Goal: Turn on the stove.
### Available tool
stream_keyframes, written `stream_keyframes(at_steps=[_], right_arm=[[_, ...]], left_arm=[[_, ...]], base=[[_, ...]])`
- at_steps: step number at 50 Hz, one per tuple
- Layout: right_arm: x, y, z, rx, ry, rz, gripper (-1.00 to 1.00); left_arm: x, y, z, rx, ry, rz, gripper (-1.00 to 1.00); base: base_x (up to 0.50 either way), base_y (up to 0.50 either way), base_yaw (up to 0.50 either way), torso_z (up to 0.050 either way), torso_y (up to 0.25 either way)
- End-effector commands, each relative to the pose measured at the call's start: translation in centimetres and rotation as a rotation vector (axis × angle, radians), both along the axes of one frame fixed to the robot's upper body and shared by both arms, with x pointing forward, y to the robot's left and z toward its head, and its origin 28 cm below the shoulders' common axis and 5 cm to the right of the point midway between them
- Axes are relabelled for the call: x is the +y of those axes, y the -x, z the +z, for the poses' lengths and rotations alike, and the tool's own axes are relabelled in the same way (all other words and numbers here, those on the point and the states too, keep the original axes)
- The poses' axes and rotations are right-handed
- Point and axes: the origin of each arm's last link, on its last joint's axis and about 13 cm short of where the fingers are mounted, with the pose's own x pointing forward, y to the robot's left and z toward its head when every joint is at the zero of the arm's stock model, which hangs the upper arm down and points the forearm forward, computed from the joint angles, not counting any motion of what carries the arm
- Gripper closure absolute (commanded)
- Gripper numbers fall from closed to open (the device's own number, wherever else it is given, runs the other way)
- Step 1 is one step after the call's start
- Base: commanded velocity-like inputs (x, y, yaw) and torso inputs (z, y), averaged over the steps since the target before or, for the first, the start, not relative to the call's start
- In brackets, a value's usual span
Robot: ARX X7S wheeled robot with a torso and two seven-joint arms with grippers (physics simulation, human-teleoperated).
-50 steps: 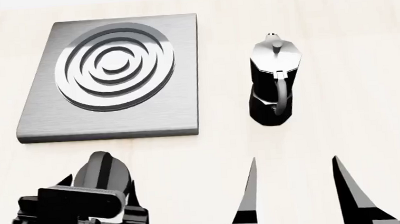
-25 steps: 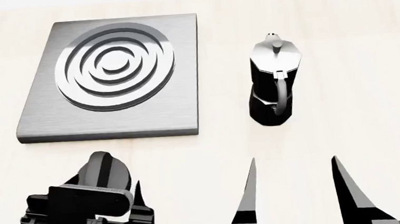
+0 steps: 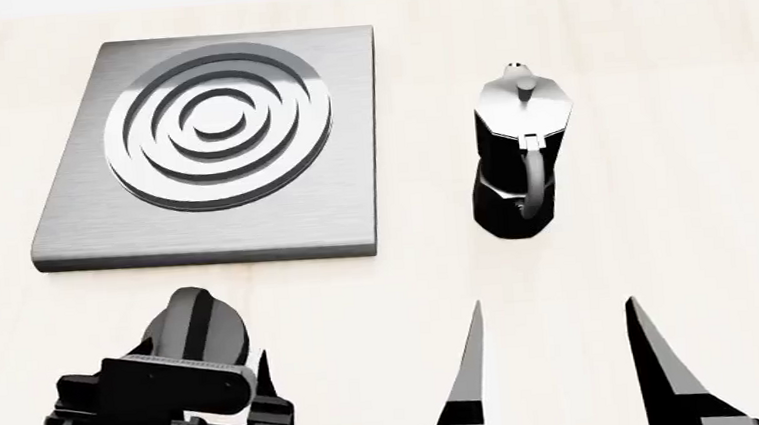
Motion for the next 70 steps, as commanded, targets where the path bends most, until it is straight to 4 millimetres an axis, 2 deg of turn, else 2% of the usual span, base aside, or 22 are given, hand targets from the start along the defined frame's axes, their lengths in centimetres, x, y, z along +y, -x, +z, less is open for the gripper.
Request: stream_keyframes(at_steps=[1,20,38,70], right_arm=[[-0.1,0.1,0.3,-0.017,0.002,-0.012,-1.0],[-0.1,0.0,0.2,-0.013,0.004,-0.01,-1.0],[0.0,0.0,0.1,-0.012,0.007,-0.008,-1.0],[0.0,0.0,0.2,-0.013,0.005,-0.006,-1.0]], left_arm=[[-0.3,-0.1,0.0,-0.002,0.048,-0.026,-1.0],[-0.3,-0.8,-1.1,0.013,0.032,-0.016,-1.0],[-0.4,-1.1,-1.5,0.014,0.022,-0.013,-1.0],[-1.5,-0.4,-1.7,0.026,0.013,-0.057,-1.0]], base=[[0.0,0.0,0.0,0.0,0.0],[0.0,0.0,0.0,0.0,0.0],[0.0,0.0,0.0,0.0,0.0],[0.0,0.0,0.0,0.0,0.0]])
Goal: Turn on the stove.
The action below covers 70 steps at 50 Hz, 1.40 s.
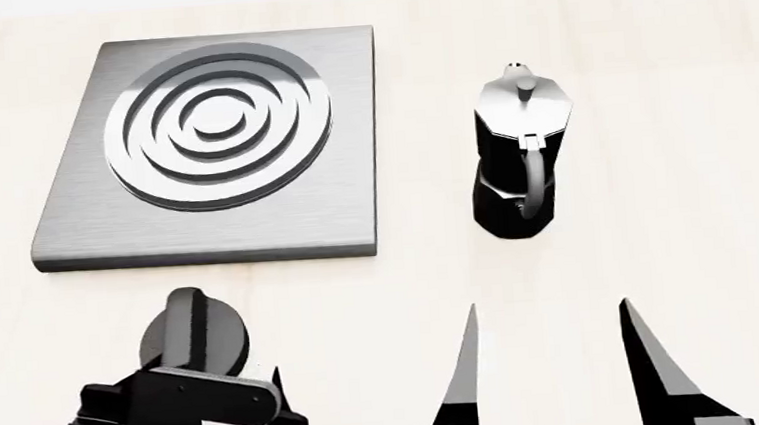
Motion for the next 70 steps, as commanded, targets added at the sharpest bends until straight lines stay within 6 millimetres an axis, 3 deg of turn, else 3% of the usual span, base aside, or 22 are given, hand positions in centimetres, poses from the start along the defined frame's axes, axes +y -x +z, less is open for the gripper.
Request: stream_keyframes(at_steps=[1,15,46,70], right_arm=[[-0.1,0.1,0.4,-0.019,0.001,-0.012,-1.0],[-0.2,0.1,0.4,-0.021,-0.002,-0.013,-1.0],[-0.2,0.1,0.5,-0.022,-0.002,-0.016,-1.0],[-0.2,0.1,0.5,-0.021,-0.001,-0.014,-1.0]], left_arm=[[-1.0,0.3,0.5,0.004,0.067,-0.058,-1.0],[-1.5,0.2,0.9,-0.003,0.049,-0.08,-1.0],[-1.4,-2.3,0.9,0.021,0.004,-0.066,-1.0],[-1.3,-1.9,1.0,0.019,-0.003,-0.072,-1.0]], base=[[0.0,0.0,0.0,0.0,0.0],[0.0,0.0,0.0,0.0,0.0],[0.0,0.0,0.0,0.0,0.0],[0.0,0.0,0.0,0.0,0.0]])
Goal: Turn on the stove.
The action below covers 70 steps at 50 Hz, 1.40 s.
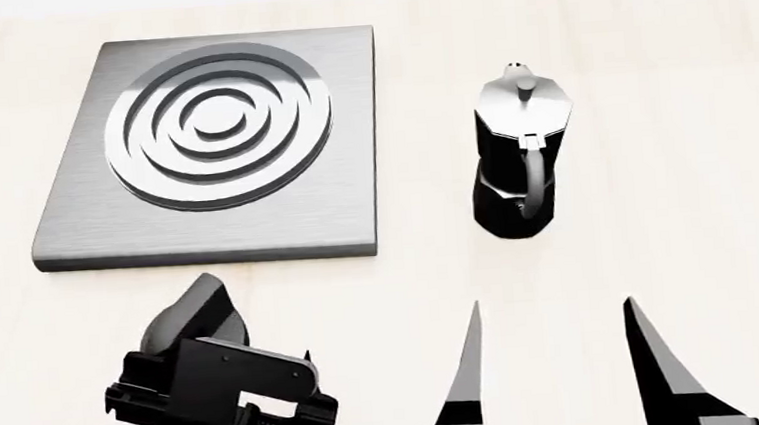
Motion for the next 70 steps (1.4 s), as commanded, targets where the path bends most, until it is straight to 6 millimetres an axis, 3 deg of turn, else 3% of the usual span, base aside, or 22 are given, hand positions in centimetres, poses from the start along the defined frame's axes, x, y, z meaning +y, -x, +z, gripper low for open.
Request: stream_keyframes(at_steps=[1,12,28,42,70], right_arm=[[-0.1,0.1,0.4,-0.02,0.002,-0.011,-1.0],[-0.1,0.1,0.3,-0.019,0.001,-0.01,-1.0],[-0.1,0.2,0.5,-0.025,-0.002,-0.013,-1.0],[0.0,0.2,0.5,-0.022,0.002,-0.008,-1.0],[0.1,0.3,0.6,-0.026,0.005,-0.008,-1.0]], left_arm=[[0.0,0.2,0.6,-0.002,0.042,-0.009,-1.0],[0.1,4.3,5.0,-0.101,0.037,-0.055,-1.0],[0.5,8.9,6.7,-0.179,0.089,-0.107,-1.0],[1.7,11.5,8.0,-0.346,0.041,-0.081,-1.0],[4.1,13.2,7.6,-0.503,0.101,-0.017,-1.0]], base=[[0.0,0.0,0.0,0.0,0.0],[0.0,0.0,0.0,0.0,0.0],[0.0,0.0,0.0,0.0,0.0],[0.0,0.0,0.0,0.0,0.0],[0.0,0.0,0.0,0.0,0.0]])
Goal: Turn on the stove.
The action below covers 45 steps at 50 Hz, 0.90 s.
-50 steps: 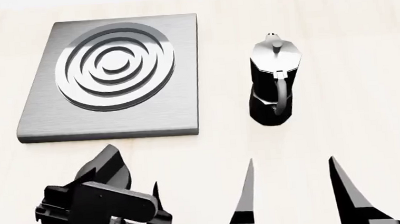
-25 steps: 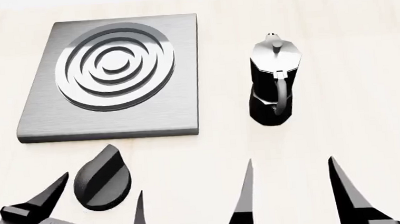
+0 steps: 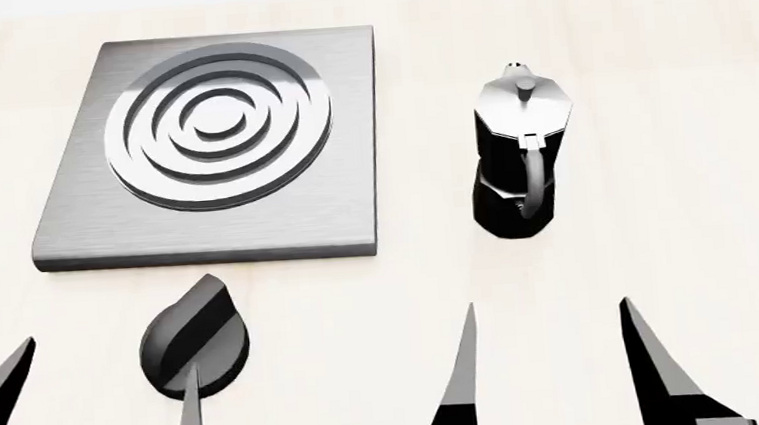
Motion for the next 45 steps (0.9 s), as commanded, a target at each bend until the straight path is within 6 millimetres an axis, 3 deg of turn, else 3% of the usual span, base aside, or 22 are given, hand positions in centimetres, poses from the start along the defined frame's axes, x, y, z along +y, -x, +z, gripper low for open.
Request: stream_keyframes(at_steps=[1,18,28,30,45], right_arm=[[-0.1,0.1,0.4,-0.021,0.002,-0.013,-1.0],[-0.7,0.3,0.4,-0.017,-0.01,-0.029,-1.0],[-0.9,2.1,-0.2,0.017,-0.017,-0.052,-1.0],[-1.0,2.8,-0.7,0.032,-0.017,-0.058,-1.0],[-0.9,4.8,-2.3,0.081,-0.047,-0.071,-1.0]], left_arm=[[0.7,0.8,0.6,-0.049,0.049,-0.008,-1.0],[0.6,1.0,0.3,-0.041,0.053,0.007,-1.0],[1.3,2.5,1.4,-0.052,0.054,0.028,-1.0],[1.7,2.9,0.1,-0.051,0.05,0.044,-1.0],[3.1,5.1,-0.7,-0.04,0.061,0.083,-1.0]], base=[[0.0,0.0,0.0,0.0,0.0],[0.0,0.0,0.0,0.0,0.0],[0.0,0.0,0.0,0.0,0.0],[0.0,0.0,0.0,0.0,0.0],[0.0,0.0,0.0,0.0,0.0]])
